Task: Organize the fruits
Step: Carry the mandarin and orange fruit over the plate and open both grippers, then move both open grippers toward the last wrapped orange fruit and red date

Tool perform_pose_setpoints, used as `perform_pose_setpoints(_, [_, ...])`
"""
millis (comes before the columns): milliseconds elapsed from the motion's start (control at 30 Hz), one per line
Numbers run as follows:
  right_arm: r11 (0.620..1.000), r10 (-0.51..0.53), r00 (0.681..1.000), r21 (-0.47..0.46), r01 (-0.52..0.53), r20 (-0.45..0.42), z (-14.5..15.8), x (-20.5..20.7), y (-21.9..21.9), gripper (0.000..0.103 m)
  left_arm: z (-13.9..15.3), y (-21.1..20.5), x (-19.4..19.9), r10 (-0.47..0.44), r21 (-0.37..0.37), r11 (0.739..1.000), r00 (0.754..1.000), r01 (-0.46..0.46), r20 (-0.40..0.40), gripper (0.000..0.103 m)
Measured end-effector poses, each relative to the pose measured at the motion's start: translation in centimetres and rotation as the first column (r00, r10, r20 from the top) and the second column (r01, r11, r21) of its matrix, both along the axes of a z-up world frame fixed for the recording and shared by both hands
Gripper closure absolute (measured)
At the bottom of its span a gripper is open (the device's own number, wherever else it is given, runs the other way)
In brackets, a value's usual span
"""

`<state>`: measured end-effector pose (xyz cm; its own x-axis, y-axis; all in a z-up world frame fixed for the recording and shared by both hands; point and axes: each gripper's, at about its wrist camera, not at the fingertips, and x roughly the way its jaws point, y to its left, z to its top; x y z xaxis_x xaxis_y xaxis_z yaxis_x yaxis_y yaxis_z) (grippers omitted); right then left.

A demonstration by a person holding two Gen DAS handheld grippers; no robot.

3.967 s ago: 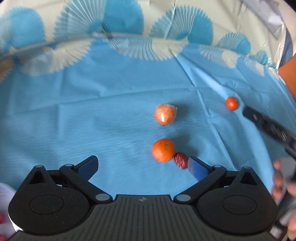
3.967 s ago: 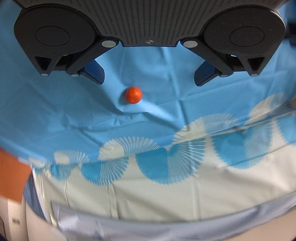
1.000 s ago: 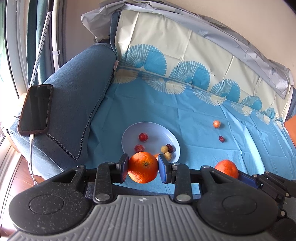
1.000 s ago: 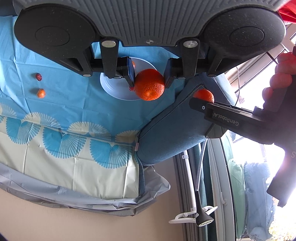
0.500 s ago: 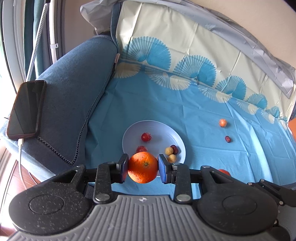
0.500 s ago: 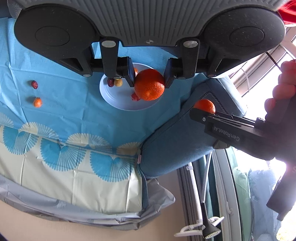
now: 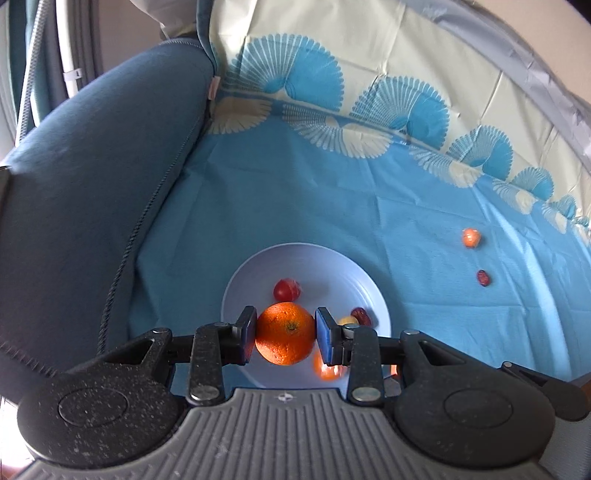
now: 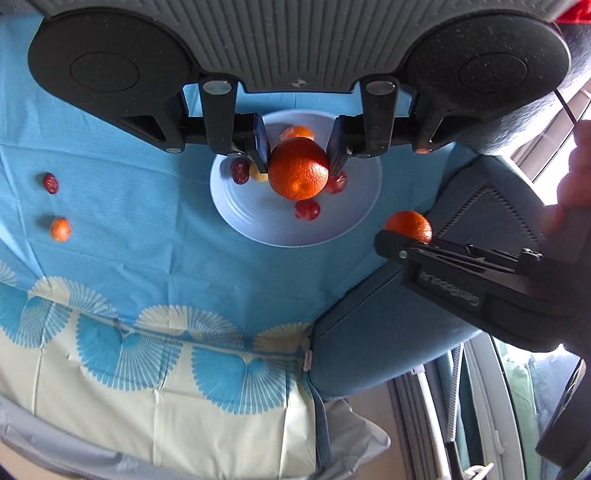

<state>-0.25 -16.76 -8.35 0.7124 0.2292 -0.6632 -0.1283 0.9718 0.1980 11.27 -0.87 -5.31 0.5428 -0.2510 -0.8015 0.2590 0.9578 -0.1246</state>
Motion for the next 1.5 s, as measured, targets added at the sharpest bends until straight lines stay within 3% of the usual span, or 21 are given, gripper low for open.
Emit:
perform_pose_setpoints(267, [0.999, 0.024, 0.999, -0.034, -0.026, -0.048, -3.2, 5.1, 0.2, 0.069, -4.4, -2.1, 5.2, -0.023, 0.035, 0.999, 0.998, 0.024, -0.052, 0.066])
perform_pose_setpoints(533, [0.997, 0.044, 0.996, -0.06, -0.049, -0.076, -5.3, 7.8, 0.9, 0.068, -7.1, -2.7, 8.1, -0.022, 0.083, 0.996, 0.997, 0.028, -0.076, 0.063])
perform_pose_setpoints(567, [0.997, 0.046, 0.996, -0.06, -0.051, -0.08, -5.4, 7.9, 1.0, 0.068, -7.1, -2.7, 8.3, -0.024, 0.083, 0.996, 0.997, 0.03, -0.074, 0.054])
perform_pose_setpoints(633, [0.996, 0.059, 0.994, -0.054, -0.064, -0.095, -5.5, 8.4, 1.0, 0.063, -6.6, -2.5, 8.3, -0.034, 0.076, 0.996, 0.998, 0.038, -0.051, 0.023])
perform_pose_setpoints(667, [0.997, 0.063, 0.993, -0.049, -0.068, -0.103, -5.4, 8.7, 0.9, 0.056, -6.1, -2.3, 8.0, -0.025, 0.078, 0.997, 0.999, 0.027, -0.028, 0.003])
perform_pose_setpoints(700, [0.997, 0.059, 0.993, -0.047, -0.064, -0.104, -5.1, 8.8, 0.8, 0.037, -5.5, -2.0, 7.4, -0.015, 0.07, 0.997, 1.0, 0.015, 0.007, 0.0])
perform_pose_setpoints(733, [0.997, 0.05, 0.994, -0.051, -0.056, -0.099, -4.7, 8.6, 0.8, 0.02, -4.9, -1.7, 6.7, -0.012, 0.055, 0.998, 0.999, 0.009, 0.045, 0.0])
perform_pose_setpoints(900, [0.995, 0.027, 0.995, -0.094, -0.036, -0.092, -2.5, 6.1, 0.5, 0.006, -3.2, -0.3, 3.4, -0.017, 0.054, 0.998, 1.0, 0.017, -0.009, 0.0])
perform_pose_setpoints(1200, [0.999, -0.017, 0.986, -0.049, 0.009, -0.163, 0.8, -2.1, 1.4, 0.001, 0.0, 3.8, -5.6, 0.016, 0.054, 0.998, 1.0, -0.015, -0.024, 0.0])
perform_pose_setpoints(1500, [0.996, -0.005, 0.999, -0.09, 0.001, -0.042, 4.2, -7.4, 3.0, 0.001, 2.9, 5.9, -11.8, 0.039, 0.038, 0.998, 0.998, -0.041, 0.049, 0.0])
